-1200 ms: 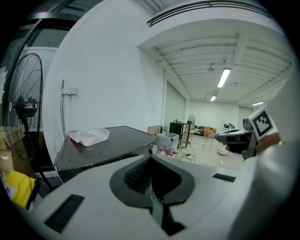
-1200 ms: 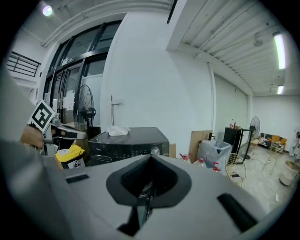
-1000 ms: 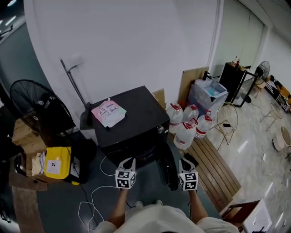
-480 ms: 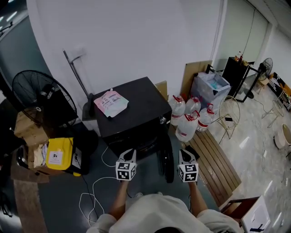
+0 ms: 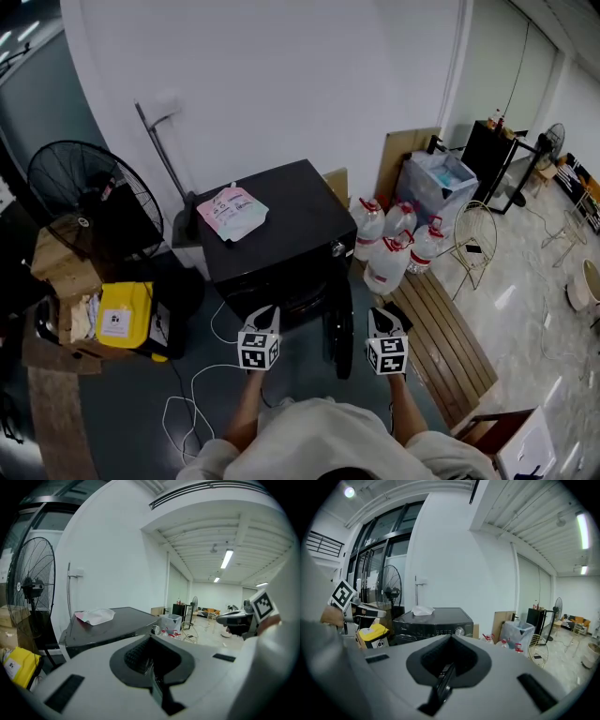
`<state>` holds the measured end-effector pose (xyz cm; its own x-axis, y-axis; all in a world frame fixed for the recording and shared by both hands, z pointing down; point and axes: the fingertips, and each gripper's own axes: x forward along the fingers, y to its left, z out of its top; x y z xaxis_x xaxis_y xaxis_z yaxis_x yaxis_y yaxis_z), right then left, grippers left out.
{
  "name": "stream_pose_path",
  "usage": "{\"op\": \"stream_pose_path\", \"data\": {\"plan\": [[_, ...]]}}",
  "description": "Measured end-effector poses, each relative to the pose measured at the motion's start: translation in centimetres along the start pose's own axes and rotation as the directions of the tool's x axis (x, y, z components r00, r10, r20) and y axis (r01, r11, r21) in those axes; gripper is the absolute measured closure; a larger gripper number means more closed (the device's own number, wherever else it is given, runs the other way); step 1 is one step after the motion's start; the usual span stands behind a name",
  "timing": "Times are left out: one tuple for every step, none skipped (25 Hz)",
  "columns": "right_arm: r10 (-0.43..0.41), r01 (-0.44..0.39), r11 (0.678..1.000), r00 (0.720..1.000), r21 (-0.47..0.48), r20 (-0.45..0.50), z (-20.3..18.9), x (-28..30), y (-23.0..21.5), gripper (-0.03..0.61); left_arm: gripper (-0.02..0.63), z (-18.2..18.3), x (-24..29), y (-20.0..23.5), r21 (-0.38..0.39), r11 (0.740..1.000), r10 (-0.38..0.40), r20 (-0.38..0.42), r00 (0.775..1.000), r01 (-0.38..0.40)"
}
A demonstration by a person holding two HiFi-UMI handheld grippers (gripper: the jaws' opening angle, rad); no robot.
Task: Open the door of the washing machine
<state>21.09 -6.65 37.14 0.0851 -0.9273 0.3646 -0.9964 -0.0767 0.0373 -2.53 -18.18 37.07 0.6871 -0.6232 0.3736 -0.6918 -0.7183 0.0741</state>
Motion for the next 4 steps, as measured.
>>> {"op": "stream_pose_path", "data": {"plan": [[0.001, -0.001, 1.0, 1.0, -0.001, 0.001, 0.07, 0.13, 0.02, 0.58, 0.606, 0.02, 0.1, 0.08, -0.001, 1.0, 0.0, 0.001, 1.0, 0.0], [0.001, -0.001, 1.0, 1.0, -0.004, 0.001, 0.15, 0.26, 0.02, 0.58, 0.606, 0.06, 0.21, 0.13, -0.001, 1.0, 0.0, 0.001, 1.0, 0.0], [0.002, -0.002, 1.0, 1.0, -0.006, 0.002, 0.23, 0.37, 0.01, 0.58, 0.606, 0.09, 0.31, 0.17, -0.002, 1.0, -0.001, 0.002, 1.0, 0.001], [0.002, -0.002, 1.0, 1.0, -0.008, 0.003, 0.31, 0.48, 0.0, 0.58, 0.606, 0.13, 0.41, 0.2, -0.002, 1.0, -0.001, 0.003, 1.0, 0.001]]}}
